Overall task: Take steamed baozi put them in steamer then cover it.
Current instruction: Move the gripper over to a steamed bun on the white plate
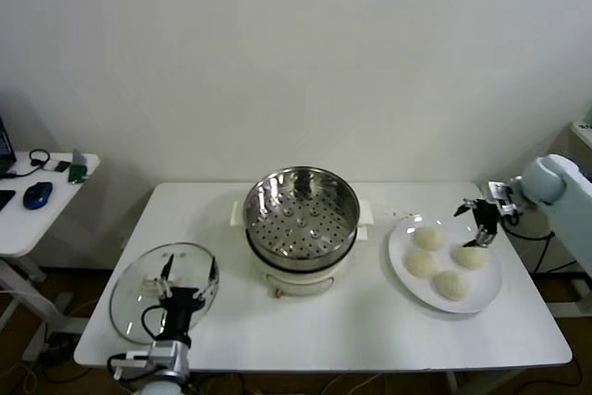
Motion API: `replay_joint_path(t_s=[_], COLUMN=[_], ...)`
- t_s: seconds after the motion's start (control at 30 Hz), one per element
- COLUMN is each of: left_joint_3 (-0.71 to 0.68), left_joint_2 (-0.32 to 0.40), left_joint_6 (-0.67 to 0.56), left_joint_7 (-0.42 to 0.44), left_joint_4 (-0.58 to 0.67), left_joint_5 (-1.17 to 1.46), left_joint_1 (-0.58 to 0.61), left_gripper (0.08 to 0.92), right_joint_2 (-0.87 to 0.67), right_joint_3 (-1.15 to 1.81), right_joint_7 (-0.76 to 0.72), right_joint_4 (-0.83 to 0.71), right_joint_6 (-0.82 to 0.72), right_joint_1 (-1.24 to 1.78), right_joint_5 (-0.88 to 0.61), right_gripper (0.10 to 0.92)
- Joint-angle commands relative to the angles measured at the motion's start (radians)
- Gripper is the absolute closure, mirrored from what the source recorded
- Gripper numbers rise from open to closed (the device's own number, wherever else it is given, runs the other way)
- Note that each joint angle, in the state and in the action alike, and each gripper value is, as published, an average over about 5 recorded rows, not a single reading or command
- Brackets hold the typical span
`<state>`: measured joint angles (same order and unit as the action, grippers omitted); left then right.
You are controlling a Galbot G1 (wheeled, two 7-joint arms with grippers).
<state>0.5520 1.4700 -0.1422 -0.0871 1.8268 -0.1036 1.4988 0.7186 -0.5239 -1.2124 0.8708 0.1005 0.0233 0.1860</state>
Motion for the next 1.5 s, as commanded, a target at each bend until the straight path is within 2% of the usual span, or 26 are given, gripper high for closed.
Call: replay_joint_path(t_s=[0.03, 0.53, 0.87, 1.27, 1.5], left_joint_3=[-0.002, -0.005, -0.002, -0.002, -0.001], left_joint_2=[-0.008, 0.002, -0.005, -0.003, -0.003], left_joint_6=[0.019, 0.038, 0.041, 0.039, 0.035], left_joint_7=[-0.007, -0.010, -0.016, -0.022, -0.023], left_joint_4=[0.001, 0.001, -0.002, 0.000, 0.001], left_joint_5=[0.006, -0.007, -0.012, -0.013, -0.014], left_joint_1=[-0.004, -0.008, -0.003, 0.004, 0.011], left_gripper=[0.177, 0.177, 0.177, 0.177, 0.177], right_joint_2=[0.189, 0.338, 0.391, 0.411, 0.431], right_joint_3=[-0.265, -0.152, -0.055, -0.027, -0.002], right_joint_7=[-0.078, -0.015, 0.015, 0.040, 0.054], right_joint_4=[-0.297, -0.425, -0.485, -0.506, -0.524], right_joint_6=[0.032, 0.050, 0.093, 0.107, 0.110], right_joint_1=[-0.223, -0.130, -0.091, -0.079, -0.074], right_joint_5=[0.068, 0.113, 0.239, 0.302, 0.327], right_gripper=[0.203, 0.203, 0.203, 0.204, 0.265])
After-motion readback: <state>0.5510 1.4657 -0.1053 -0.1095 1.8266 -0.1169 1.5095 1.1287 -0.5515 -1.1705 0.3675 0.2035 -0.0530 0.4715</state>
